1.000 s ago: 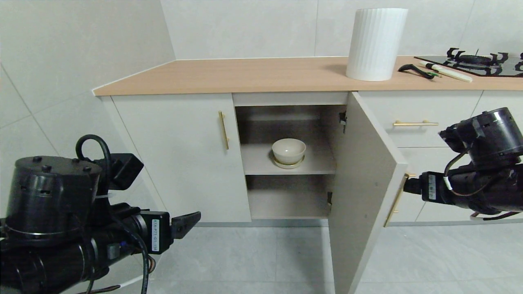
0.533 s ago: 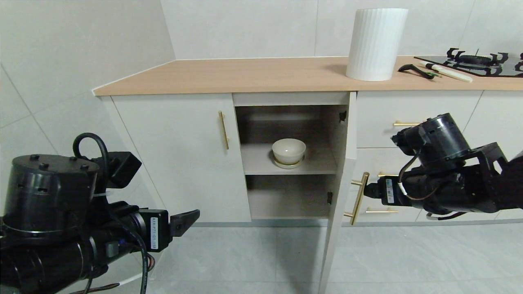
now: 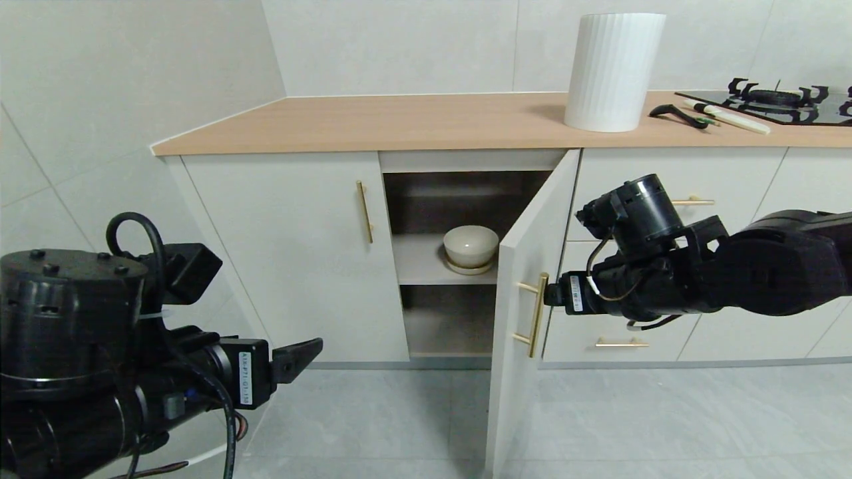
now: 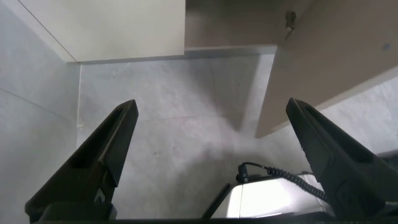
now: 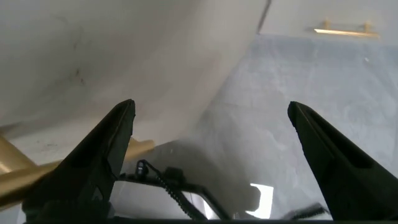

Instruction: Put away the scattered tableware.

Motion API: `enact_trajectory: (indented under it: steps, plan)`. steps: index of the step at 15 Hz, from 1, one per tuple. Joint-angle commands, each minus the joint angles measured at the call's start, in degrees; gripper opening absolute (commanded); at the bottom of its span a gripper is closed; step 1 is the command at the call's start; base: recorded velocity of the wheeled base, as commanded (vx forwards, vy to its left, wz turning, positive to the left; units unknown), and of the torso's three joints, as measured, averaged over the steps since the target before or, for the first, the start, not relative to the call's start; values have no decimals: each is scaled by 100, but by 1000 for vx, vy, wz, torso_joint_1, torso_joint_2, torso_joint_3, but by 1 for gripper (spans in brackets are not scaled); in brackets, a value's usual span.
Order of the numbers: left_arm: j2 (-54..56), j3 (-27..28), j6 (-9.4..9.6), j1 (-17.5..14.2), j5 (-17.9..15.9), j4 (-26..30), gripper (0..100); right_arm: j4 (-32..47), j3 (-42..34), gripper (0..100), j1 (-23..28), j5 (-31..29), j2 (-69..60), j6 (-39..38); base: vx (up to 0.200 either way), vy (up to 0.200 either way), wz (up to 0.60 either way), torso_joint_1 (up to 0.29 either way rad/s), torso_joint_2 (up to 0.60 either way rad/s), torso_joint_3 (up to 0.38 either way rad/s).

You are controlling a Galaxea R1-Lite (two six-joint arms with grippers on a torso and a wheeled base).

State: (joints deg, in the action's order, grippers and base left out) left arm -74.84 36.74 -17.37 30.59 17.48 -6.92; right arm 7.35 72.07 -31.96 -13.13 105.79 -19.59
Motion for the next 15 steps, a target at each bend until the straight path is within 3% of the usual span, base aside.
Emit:
enact_trajectory:
  steps: [1, 13, 15]
  plan:
    - [13, 0, -3, 0, 1, -2, 100, 3, 141, 100, -20, 3, 205, 8, 0, 0, 0, 0, 0, 0]
    - [-101, -18, 6, 0, -8, -11, 100, -1043, 193, 100, -12, 285, 873, -54, 0, 0, 0, 0, 0, 0]
    - [-101, -27, 15, 0, -8, -2, 100, -1245, 193, 100, -20, 258, 996, -54, 200, 0, 0, 2, 2, 5]
